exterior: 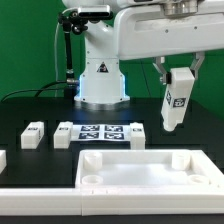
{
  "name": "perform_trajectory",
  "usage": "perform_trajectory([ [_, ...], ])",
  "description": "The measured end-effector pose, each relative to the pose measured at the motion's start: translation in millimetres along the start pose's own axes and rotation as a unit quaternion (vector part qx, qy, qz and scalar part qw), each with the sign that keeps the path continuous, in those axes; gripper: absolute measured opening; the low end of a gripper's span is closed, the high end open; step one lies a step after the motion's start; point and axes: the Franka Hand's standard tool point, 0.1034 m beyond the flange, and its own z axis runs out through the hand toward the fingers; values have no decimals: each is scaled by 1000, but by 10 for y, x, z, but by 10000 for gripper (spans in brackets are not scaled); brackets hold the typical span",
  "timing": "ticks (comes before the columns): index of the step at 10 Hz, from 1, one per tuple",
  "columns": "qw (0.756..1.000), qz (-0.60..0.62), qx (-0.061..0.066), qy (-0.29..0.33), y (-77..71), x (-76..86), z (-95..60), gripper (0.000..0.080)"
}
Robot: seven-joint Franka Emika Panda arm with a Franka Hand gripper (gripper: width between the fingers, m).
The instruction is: Assemble desk
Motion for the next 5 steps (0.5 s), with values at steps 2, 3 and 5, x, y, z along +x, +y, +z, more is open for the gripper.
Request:
perform_trajectory([
  [2,996,-12,-7,91,-63,316,-128,289],
  [3,992,-11,-8,126,-59,321,-111,289],
  [5,983,-10,-13,185,-27,348,-118,289],
])
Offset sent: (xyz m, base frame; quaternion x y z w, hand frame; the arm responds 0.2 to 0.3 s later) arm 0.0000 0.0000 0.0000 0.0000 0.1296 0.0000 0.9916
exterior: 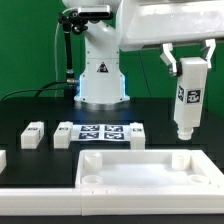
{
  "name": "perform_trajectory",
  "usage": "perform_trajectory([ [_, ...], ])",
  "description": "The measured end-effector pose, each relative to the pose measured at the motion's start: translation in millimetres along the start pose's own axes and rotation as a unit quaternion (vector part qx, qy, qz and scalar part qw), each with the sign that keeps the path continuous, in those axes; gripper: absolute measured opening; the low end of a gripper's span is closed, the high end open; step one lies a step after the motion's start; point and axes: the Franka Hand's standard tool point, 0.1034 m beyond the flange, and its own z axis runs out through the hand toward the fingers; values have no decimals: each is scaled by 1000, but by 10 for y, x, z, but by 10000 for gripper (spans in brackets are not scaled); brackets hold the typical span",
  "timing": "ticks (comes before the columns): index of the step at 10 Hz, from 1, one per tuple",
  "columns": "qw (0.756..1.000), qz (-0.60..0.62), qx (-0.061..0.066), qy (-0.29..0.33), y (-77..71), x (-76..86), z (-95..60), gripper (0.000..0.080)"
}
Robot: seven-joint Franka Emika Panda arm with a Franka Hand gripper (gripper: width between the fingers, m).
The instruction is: Assemble desk
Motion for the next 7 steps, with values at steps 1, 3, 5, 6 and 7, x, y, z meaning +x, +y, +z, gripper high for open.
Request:
perform_trajectory([
  [1,999,0,-4,40,22,-5,4,289],
  [3,998,-5,-7,55,37,-95,99,289],
  [5,999,-10,-5,52,18,-62,218,290],
  [6,999,-11,-3,53,-24,-34,268,290],
  [7,999,-12,-1,50,-47,-45,336,290],
])
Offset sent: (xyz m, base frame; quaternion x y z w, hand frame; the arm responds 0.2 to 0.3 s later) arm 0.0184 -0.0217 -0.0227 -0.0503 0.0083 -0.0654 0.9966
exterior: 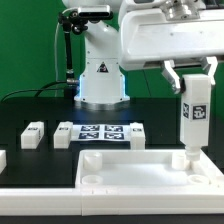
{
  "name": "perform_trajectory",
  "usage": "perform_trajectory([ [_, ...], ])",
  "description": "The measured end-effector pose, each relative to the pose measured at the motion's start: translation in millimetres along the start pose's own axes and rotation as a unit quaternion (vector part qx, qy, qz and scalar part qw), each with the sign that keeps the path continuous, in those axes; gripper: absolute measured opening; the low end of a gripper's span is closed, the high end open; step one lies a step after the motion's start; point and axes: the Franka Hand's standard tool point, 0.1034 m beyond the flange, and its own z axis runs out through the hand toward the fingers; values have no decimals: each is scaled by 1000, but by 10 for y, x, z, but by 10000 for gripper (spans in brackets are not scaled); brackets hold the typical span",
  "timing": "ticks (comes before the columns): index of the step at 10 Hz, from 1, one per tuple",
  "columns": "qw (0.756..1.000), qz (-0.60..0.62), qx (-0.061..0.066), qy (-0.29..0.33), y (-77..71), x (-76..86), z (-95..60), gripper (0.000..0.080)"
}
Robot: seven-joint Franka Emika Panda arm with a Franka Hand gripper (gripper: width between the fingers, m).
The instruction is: Assemble desk
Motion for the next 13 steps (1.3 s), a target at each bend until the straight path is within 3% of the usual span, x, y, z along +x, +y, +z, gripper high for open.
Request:
perform_trajectory([
  [8,1000,2,3,-13,8,-85,300,290],
  [13,999,6,-1,31,-52,-65,341,290],
])
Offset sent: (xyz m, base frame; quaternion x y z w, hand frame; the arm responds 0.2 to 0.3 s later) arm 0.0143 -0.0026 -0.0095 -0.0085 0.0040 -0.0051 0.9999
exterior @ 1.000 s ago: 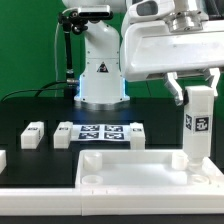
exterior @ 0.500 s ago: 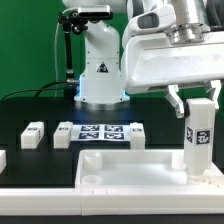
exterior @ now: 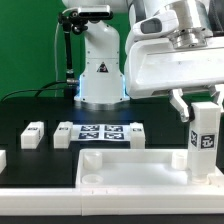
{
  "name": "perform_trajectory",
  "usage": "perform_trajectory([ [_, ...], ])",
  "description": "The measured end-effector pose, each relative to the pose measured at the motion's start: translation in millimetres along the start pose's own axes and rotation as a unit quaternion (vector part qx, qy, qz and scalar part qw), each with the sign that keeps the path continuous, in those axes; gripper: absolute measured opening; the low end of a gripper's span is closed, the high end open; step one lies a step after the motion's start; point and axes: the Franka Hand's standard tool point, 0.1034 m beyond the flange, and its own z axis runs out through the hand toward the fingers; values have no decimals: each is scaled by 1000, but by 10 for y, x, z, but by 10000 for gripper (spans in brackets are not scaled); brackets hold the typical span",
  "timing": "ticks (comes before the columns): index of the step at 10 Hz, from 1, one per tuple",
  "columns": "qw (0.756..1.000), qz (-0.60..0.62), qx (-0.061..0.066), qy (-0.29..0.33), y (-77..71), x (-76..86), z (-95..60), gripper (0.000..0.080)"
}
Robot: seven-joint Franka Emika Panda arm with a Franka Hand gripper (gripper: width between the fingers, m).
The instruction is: Assemble desk
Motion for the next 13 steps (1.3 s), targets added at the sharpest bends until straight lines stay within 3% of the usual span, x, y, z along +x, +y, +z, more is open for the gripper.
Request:
perform_trajectory([
  [13,1000,15,-9,25,10,-6,-3,290],
])
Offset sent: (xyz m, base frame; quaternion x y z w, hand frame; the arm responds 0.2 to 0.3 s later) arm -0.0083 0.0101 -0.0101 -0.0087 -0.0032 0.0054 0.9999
